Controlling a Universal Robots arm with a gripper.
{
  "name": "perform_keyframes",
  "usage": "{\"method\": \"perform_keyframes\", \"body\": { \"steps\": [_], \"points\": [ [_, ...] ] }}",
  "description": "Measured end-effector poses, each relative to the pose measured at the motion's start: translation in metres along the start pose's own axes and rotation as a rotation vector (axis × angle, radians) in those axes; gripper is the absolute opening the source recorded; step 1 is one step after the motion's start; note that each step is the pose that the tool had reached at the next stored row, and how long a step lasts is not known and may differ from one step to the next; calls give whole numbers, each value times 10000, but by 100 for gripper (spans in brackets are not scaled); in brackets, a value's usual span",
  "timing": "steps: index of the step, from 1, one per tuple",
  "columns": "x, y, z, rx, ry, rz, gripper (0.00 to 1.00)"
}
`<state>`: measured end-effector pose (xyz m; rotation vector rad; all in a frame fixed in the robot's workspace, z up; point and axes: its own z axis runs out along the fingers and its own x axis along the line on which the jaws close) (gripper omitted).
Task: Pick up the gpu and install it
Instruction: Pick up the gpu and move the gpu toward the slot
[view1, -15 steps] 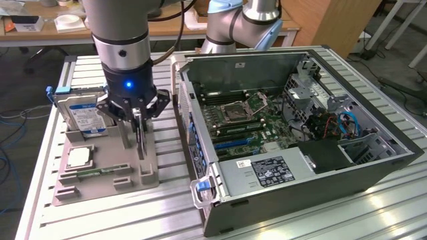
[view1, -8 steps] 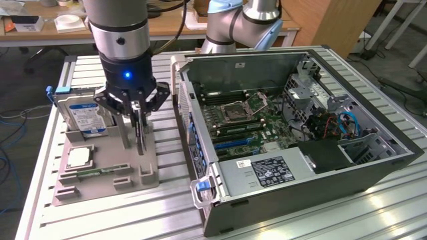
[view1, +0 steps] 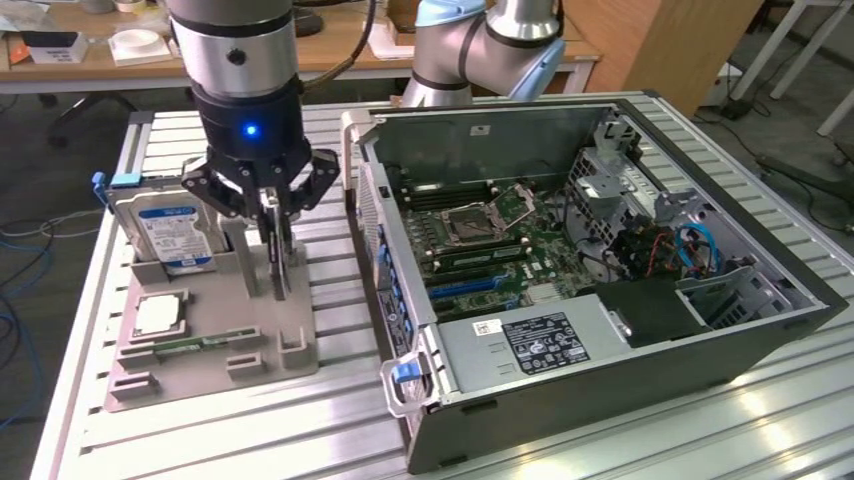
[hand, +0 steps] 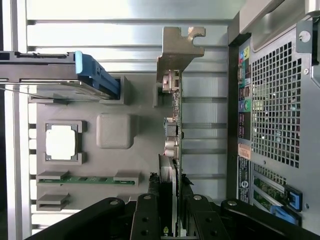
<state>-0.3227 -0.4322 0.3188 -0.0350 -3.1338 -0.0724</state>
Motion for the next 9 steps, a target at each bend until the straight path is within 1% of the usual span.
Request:
{"method": "perform_keyframes", "body": {
  "steps": [6,9],
  "points": [
    [1,5,-101,1,1,0,27],
    [1,9,-184,0,0,0,27]
  ]
}}
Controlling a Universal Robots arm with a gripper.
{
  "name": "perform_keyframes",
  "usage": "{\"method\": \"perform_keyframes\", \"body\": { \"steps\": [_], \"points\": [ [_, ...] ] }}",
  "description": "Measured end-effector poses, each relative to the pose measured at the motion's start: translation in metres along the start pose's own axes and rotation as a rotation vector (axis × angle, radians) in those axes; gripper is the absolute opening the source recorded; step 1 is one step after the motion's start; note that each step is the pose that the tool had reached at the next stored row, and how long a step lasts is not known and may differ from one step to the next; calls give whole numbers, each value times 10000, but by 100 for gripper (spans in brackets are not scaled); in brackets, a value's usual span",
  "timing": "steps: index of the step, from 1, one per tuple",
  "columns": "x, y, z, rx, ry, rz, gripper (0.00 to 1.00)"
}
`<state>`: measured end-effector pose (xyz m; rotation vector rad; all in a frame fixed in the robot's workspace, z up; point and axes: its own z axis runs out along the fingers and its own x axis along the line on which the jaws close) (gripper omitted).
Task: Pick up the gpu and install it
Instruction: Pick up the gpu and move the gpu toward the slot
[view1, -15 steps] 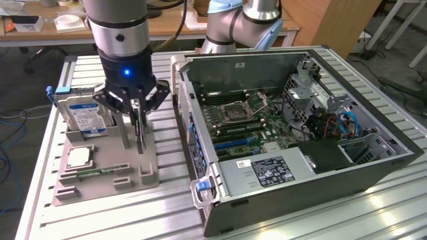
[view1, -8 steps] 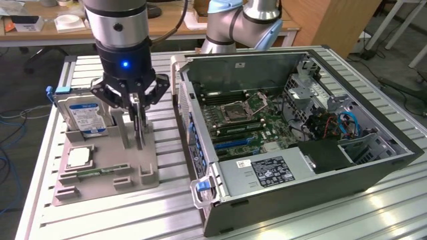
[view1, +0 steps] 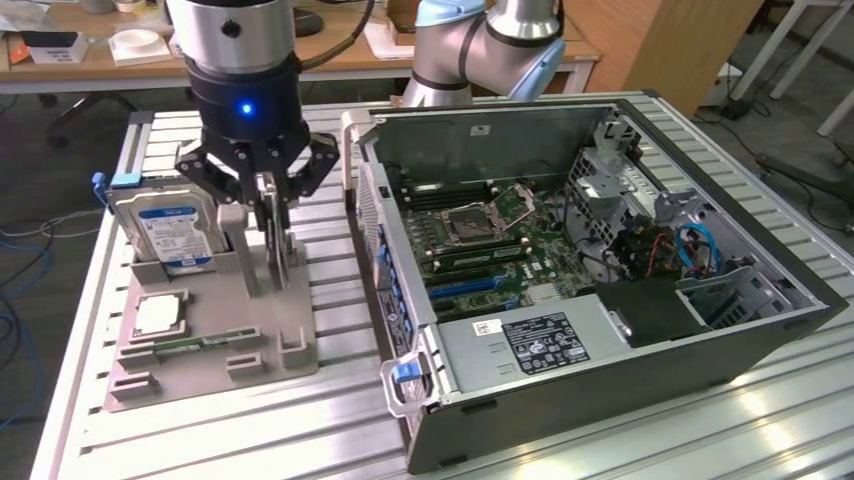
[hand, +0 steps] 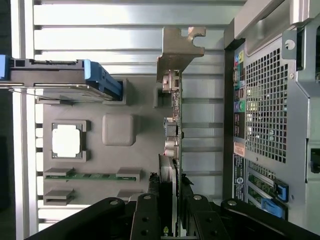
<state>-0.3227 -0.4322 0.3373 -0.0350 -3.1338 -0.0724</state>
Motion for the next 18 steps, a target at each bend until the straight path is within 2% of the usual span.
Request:
{"method": "perform_keyframes", "body": {
  "steps": [5,18],
  "points": [
    [1,7,-151,0,0,-1,27],
    [3,20,-440,0,0,-1,27]
  ]
}}
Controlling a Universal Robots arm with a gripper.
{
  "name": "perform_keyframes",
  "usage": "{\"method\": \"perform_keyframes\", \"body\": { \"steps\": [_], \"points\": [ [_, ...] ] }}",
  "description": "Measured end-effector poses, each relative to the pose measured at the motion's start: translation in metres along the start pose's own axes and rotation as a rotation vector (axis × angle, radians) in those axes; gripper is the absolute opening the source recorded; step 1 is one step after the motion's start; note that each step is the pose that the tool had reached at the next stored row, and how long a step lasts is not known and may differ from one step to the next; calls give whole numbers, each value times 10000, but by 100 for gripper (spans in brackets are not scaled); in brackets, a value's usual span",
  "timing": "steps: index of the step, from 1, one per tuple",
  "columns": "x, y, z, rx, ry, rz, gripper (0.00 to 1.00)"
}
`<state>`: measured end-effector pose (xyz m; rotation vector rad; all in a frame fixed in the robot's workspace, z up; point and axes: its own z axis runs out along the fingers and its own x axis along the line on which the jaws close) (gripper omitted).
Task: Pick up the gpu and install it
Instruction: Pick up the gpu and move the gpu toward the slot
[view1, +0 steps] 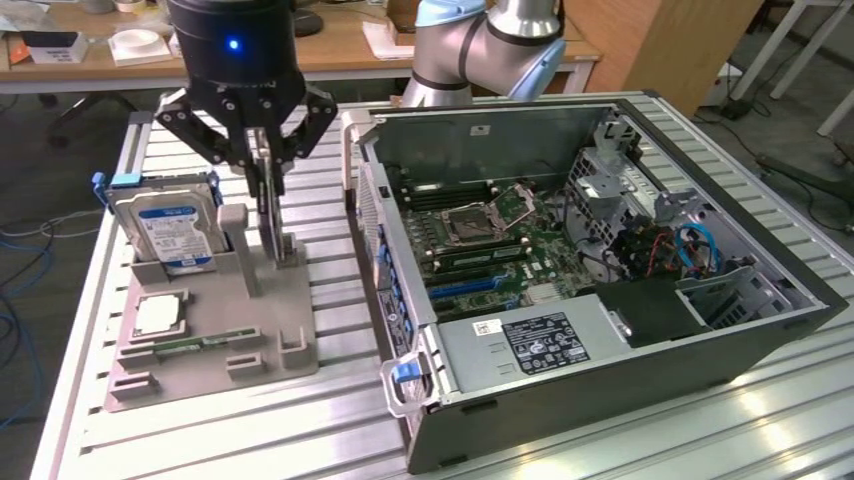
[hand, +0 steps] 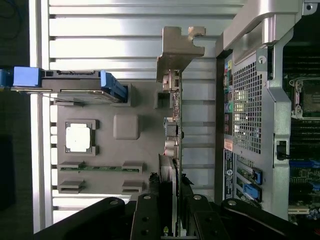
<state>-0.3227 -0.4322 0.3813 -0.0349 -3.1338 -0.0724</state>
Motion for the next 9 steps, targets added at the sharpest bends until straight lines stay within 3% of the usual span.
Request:
{"method": "perform_keyframes", "body": {
  "steps": [9],
  "points": [
    [1,7,-141,0,0,0,27]
  ]
}}
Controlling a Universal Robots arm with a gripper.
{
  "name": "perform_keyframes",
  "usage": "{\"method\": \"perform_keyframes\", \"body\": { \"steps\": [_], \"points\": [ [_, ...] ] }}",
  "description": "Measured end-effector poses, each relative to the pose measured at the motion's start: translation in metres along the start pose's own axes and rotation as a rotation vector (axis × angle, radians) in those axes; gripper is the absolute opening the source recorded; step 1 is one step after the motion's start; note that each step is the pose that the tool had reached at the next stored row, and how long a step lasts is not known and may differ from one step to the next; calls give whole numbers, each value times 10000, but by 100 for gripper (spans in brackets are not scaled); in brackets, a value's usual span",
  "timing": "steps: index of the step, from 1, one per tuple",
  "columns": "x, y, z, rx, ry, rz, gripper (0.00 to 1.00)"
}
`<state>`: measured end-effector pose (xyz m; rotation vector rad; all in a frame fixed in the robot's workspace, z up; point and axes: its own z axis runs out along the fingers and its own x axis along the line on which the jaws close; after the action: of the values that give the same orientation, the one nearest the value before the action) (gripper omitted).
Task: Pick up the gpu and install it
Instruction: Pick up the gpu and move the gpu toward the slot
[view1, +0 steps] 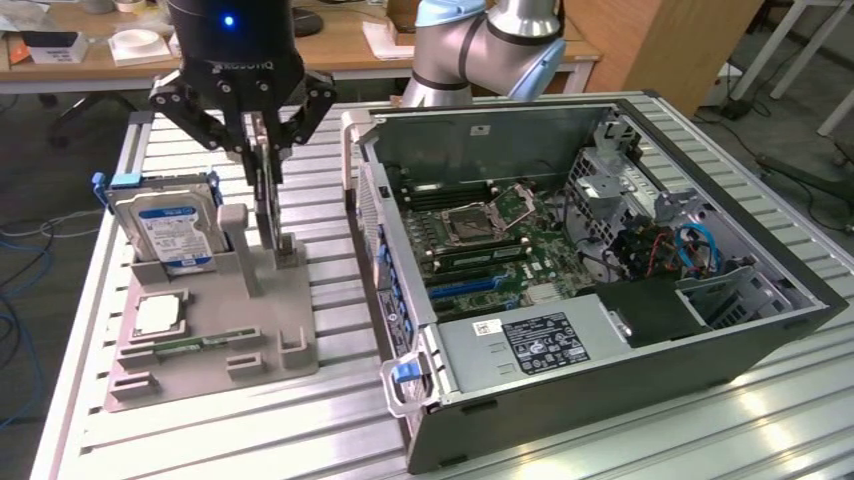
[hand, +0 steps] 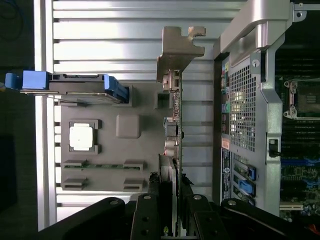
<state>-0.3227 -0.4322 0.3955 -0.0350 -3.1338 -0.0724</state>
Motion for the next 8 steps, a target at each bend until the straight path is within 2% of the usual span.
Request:
{"method": "perform_keyframes", "body": {
  "steps": [8],
  "points": [
    [1,7,-144,0,0,0,27]
  ]
}}
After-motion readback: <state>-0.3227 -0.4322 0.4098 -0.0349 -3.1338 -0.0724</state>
